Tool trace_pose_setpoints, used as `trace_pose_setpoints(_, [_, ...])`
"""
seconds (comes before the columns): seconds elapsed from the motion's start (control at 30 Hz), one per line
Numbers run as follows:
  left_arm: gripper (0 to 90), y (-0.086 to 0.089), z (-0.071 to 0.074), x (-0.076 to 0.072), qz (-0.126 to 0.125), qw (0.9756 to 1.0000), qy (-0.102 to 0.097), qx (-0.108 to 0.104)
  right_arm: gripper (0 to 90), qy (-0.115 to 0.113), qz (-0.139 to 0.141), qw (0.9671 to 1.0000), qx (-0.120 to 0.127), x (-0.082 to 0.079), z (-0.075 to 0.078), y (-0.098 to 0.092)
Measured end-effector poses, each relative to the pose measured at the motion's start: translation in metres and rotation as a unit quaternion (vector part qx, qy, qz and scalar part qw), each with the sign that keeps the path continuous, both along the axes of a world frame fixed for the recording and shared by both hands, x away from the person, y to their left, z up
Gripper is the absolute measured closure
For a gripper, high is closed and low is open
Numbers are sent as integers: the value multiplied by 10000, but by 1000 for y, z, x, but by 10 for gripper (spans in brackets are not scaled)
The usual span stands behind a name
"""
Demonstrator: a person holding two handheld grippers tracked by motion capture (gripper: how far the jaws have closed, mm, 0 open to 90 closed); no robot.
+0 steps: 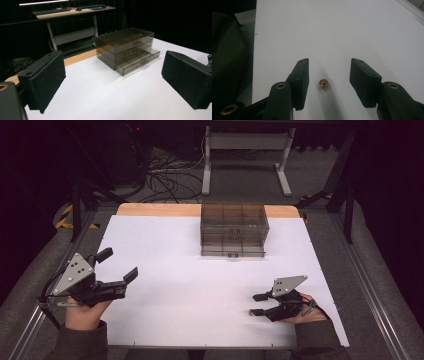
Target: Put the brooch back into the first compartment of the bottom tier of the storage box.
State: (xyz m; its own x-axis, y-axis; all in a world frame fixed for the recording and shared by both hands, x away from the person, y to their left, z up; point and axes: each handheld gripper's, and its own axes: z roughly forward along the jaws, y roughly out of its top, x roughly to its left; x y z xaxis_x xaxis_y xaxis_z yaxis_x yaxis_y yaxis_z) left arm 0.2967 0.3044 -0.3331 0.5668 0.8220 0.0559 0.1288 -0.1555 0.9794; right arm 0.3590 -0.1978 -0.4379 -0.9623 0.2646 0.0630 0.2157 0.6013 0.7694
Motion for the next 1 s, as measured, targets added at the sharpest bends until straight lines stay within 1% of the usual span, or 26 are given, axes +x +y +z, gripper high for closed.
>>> trace_pose_setpoints(0.07, [60,0,0,0,10,10000,2,2,529,-9,27,10000,-18,0,-2,1])
trace_pose_setpoints(0.1, [59,0,0,0,14,10000,10,-4,551,-4,40,10000,-36,0,-4,2])
trace_pose_setpoints(0.33, [60,1,0,1,-2,10000,-3,25,578,25,106,9999,-132,0,-11,5])
trace_pose_setpoints(0.6, [59,0,-1,1,-49,10000,1,35,633,-99,204,9994,-252,-1,-16,9])
trace_pose_setpoints(0.67, [59,0,-1,1,-48,10000,11,34,641,-105,255,9990,-352,-1,-18,11])
trace_pose_setpoints(0.7, [59,0,-1,2,-53,10000,16,36,641,-105,255,9990,-352,-1,-18,11])
trace_pose_setpoints(0.83, [59,0,-2,2,-37,10000,13,40,662,-133,263,9984,-482,0,-21,13])
trace_pose_setpoints(1.0, [59,0,-3,3,-31,10000,32,38,701,-202,231,9982,-506,-1,-21,13])
